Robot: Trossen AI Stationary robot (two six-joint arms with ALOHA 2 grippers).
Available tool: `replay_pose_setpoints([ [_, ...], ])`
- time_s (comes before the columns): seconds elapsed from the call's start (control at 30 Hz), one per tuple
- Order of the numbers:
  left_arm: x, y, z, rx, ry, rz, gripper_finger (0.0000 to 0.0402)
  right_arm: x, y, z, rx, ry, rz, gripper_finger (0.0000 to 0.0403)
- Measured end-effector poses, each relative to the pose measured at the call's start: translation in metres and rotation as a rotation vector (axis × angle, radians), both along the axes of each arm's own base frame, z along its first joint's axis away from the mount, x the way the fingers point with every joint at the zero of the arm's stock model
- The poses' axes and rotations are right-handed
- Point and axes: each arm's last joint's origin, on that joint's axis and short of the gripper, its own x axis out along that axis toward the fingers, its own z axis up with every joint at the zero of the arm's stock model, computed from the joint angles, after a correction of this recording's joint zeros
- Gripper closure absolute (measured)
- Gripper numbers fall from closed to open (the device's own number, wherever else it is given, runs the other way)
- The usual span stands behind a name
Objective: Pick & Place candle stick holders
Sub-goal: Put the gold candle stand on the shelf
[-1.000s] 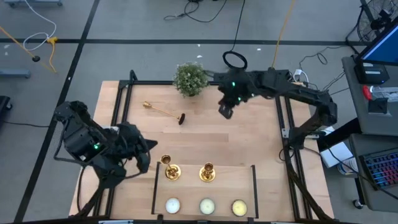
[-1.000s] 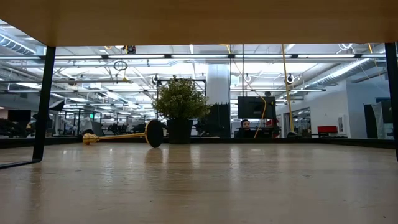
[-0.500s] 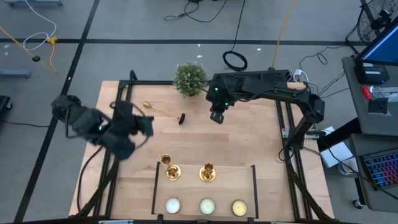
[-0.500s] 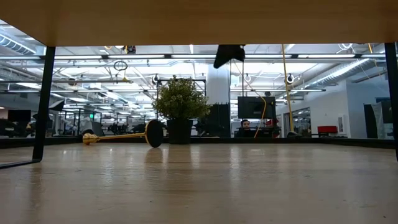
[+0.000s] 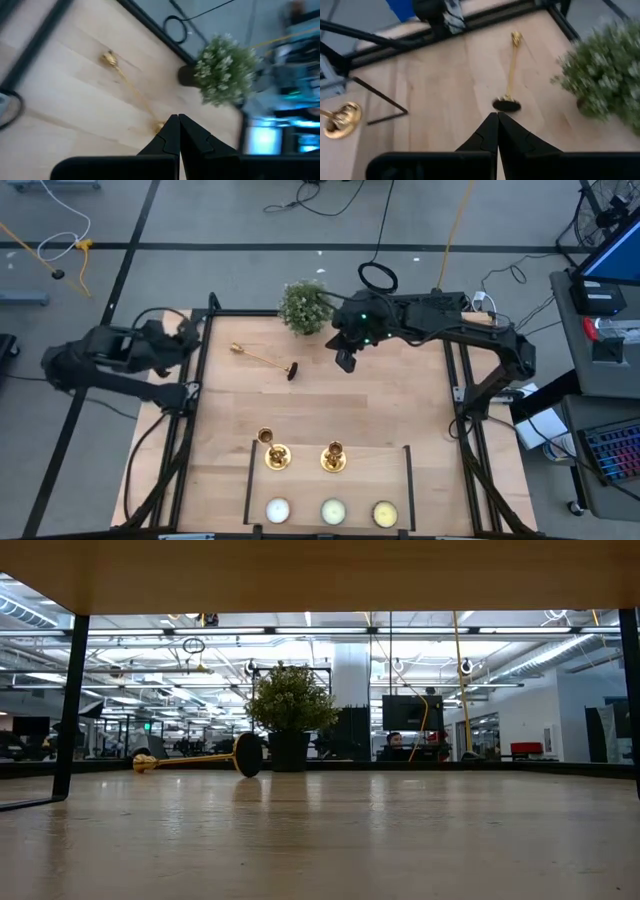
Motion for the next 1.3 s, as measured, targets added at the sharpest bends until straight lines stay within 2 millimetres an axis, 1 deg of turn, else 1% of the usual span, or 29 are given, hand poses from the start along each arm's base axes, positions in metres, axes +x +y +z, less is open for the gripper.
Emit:
replay_pose_setpoints([
  [0.07,-0.007,0.002,-0.009,0.0,-0.078,0.016,0.0401,0.002,0.004,0.002,-0.008,-0.025,0.014,0.0403],
  [0.1,-0.007,0.003,-0.014,0.001,-0.117,0.023,0.0401,0.003,0.006,0.002,-0.008,-0.025,0.021,0.0403],
  [0.23,0.0,0.005,-0.036,-0.025,-0.226,0.011,0.0401,0.004,0.014,0.004,-0.025,-0.031,0.052,0.0403],
  [0.37,0.021,0.008,-0.066,-0.084,-0.235,-0.048,0.0401,0.004,0.018,0.004,-0.035,-0.034,0.071,0.0403],
  [0.5,0.041,0.016,-0.092,-0.12,-0.267,-0.097,0.0401,0.005,0.018,0.005,-0.045,-0.04,0.077,0.0403],
  [0.57,0.051,0.023,-0.103,-0.116,-0.293,-0.123,0.0401,0.005,0.018,0.004,-0.045,-0.039,0.078,0.0403],
  [0.63,0.058,0.031,-0.111,-0.064,-0.314,-0.164,0.0401,0.005,0.018,0.004,-0.045,-0.038,0.078,0.0403],
  [0.73,0.065,0.047,-0.117,0.064,-0.297,-0.234,0.0401,0.005,0.018,0.004,-0.036,-0.039,0.091,0.0403],
  [0.83,0.066,0.065,-0.119,0.186,-0.223,-0.332,0.0401,0.005,0.019,0.002,-0.019,-0.032,0.11,0.0403],
  [0.97,0.066,0.087,-0.125,0.253,-0.126,-0.471,0.0401,0.005,0.02,-0.005,0.009,-0.014,0.112,0.0403],
  [1.13,0.068,0.111,-0.129,0.317,-0.046,-0.631,0.0401,0.006,0.026,-0.01,0.019,0.002,0.124,0.0403],
  [1.23,0.07,0.121,-0.129,0.377,0.002,-0.748,0.0401,0.007,0.03,-0.009,0.01,-0.004,0.124,0.0403],
  [1.3,0.072,0.125,-0.128,0.417,0.035,-0.833,0.0401,0.008,0.031,-0.008,0.012,-0.012,0.098,0.0403],
])
